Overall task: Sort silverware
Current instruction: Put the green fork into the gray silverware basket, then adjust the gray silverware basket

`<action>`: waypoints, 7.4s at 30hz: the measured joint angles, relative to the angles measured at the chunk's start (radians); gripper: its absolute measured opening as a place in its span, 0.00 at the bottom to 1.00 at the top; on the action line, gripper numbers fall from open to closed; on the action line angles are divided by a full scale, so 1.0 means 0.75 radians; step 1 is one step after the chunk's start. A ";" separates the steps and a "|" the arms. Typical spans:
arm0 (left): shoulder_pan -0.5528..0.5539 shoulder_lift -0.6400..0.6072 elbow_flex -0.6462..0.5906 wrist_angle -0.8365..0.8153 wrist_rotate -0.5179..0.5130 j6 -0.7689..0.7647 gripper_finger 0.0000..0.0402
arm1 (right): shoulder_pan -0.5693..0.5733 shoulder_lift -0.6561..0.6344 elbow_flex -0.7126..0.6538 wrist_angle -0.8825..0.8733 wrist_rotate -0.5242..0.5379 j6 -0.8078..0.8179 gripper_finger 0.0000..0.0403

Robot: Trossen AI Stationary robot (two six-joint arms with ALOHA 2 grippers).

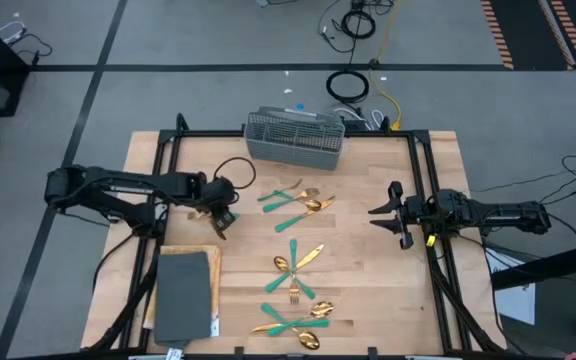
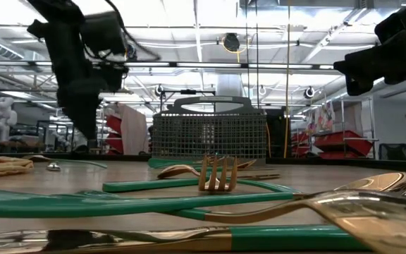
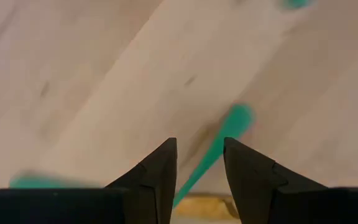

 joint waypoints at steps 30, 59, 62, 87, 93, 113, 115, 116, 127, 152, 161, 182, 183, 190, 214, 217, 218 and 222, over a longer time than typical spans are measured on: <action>-0.049 0.142 -0.002 -0.097 0.056 0.403 0.34 | 0.000 0.003 0.000 0.000 -0.006 -0.001 0.27; -0.044 0.296 0.005 -0.079 0.030 0.393 0.03 | 0.000 0.003 0.000 0.000 -0.006 0.035 0.27; -0.043 0.275 0.044 -0.081 0.013 0.391 0.03 | 0.000 0.003 0.000 0.000 -0.006 0.036 0.27; 0.022 0.314 0.742 0.364 -1.686 2.222 0.03 | 0.000 0.003 0.000 0.000 -0.006 0.035 0.27; 0.131 0.357 0.747 0.331 -1.617 2.359 0.03 | 0.000 0.003 0.000 0.000 -0.006 0.046 0.27; 0.336 0.500 0.746 0.760 -1.244 3.412 0.03 | 0.000 0.003 0.000 0.000 -0.006 0.063 0.27; 0.351 0.501 0.746 0.775 -1.211 3.453 0.03 | 0.001 0.003 0.000 0.000 -0.006 0.062 0.27; 0.359 0.503 0.744 0.777 -1.194 3.471 0.03 | 0.000 0.003 0.000 0.000 -0.006 0.062 0.27; 0.459 0.556 0.633 0.862 -1.148 3.511 0.03 | 0.000 0.003 0.000 0.000 -0.005 0.056 0.27; 0.450 0.563 0.539 0.867 -0.952 3.475 0.19 | 0.000 0.003 0.000 0.000 -0.004 0.036 0.27; 0.437 0.563 0.539 0.978 -0.994 3.456 0.21 | 0.000 0.003 0.000 -0.004 0.035 0.023 0.27; 0.152 0.234 0.539 1.688 -1.114 2.683 0.21 | -0.083 0.661 -0.002 0.487 0.624 0.028 0.00; 0.137 0.218 0.539 1.675 -1.109 2.629 0.21 | -0.099 0.718 -0.002 0.534 0.623 0.031 0.00; 0.051 0.137 0.539 1.495 -1.053 2.270 0.21 | -0.209 1.147 0.092 0.722 0.545 0.056 0.00; -0.106 0.135 0.539 0.872 -0.713 1.295 0.21 | -0.616 2.316 0.536 1.346 -0.012 -0.097 0.00; -0.089 0.145 0.512 0.777 -0.615 1.100 0.20 | -0.612 2.398 0.617 1.349 -0.039 -0.102 0.00; -0.083 0.144 0.480 0.773 -0.586 1.063 0.20 | -0.612 2.417 0.632 1.346 -0.046 -0.103 0.00; -0.053 0.147 0.311 0.836 -0.557 0.969 0.20 | -0.622 2.448 0.659 1.356 -0.045 -0.115 0.00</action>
